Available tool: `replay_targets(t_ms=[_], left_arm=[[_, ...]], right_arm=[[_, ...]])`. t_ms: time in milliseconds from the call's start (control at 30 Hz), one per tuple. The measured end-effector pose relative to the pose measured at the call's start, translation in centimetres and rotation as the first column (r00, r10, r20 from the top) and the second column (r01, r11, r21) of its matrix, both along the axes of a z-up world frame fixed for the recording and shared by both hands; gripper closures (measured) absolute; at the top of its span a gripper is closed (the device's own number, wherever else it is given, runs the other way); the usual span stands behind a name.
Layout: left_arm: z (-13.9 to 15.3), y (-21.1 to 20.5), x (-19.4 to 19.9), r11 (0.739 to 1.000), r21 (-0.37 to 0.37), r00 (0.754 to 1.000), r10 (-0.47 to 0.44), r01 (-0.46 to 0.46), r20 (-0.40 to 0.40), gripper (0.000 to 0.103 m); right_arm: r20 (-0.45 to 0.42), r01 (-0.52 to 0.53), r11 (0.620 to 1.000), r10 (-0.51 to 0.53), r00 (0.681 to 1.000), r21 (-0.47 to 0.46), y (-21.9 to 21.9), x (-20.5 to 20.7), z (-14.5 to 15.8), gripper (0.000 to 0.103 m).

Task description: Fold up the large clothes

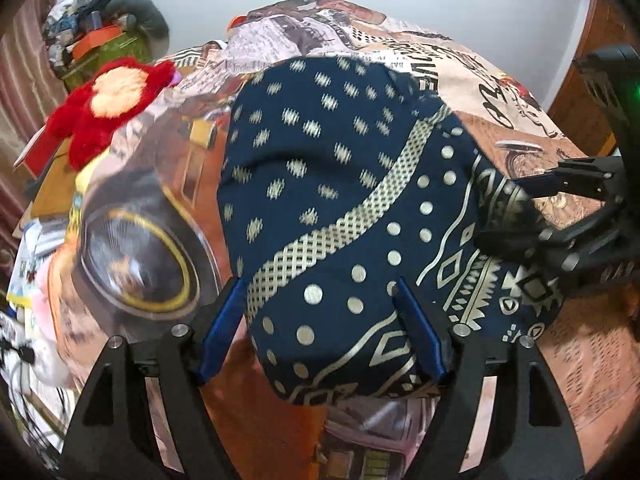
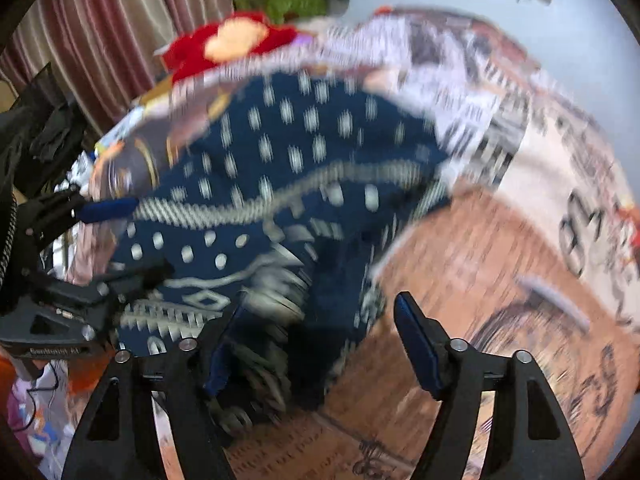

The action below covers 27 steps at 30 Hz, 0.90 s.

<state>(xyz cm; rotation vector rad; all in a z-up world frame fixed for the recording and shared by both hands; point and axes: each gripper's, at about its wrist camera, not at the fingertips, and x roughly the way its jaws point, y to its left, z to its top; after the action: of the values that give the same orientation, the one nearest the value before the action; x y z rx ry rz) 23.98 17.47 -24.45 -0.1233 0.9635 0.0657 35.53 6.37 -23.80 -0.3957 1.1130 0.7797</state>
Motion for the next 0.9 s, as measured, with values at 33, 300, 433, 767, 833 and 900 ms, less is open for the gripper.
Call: replay_targets(t_ms=[33,300,433,767,833,900], left_arm=[[-0.2,-0.2,-0.5,1.0,-0.004,1.0,0.012,-0.012,0.011,0.025],[2.1,-1.3,-2.3,1.0,0.029,1.0,-0.008,0.007,0.013,0.026],[4.3,-1.4,-3.5,0.999,0.033,1.0,-0.006,0.005,0.031,0.026],[17.0,-0.9,-8.6,0.993,-0.002,0.933,0.114,-0.12,0.341,0.026],[19.4,-1.3,-9.8,0.991,0.013,0.908,0.12,-0.136,0.4,0.026],[21.9,-1.9,-11.4,0.988,0.03,0.875,0.118,-0.15,0.469,0.026]], right_arm=[[-0.028,0.012,1.0,-0.011,1.0,0.012,-0.5,0.2,-0.1,0.029],[0.019,0.001,1.0,0.0,1.0,-0.006,-2.2,-1.3,1.8,0.025],[0.107,-0.01,1.0,0.01,0.994,-0.002,-3.3,-3.3,4.4,0.025],[0.33,0.016,0.964,-0.106,0.938,0.265,-6.4,-8.9,15.8,0.025],[0.37,0.011,0.946,-0.138,0.919,0.324,-7.1,-10.5,18.2,0.025],[0.408,0.003,0.923,-0.172,0.897,0.384,-7.9,-12.2,20.6,0.025]])
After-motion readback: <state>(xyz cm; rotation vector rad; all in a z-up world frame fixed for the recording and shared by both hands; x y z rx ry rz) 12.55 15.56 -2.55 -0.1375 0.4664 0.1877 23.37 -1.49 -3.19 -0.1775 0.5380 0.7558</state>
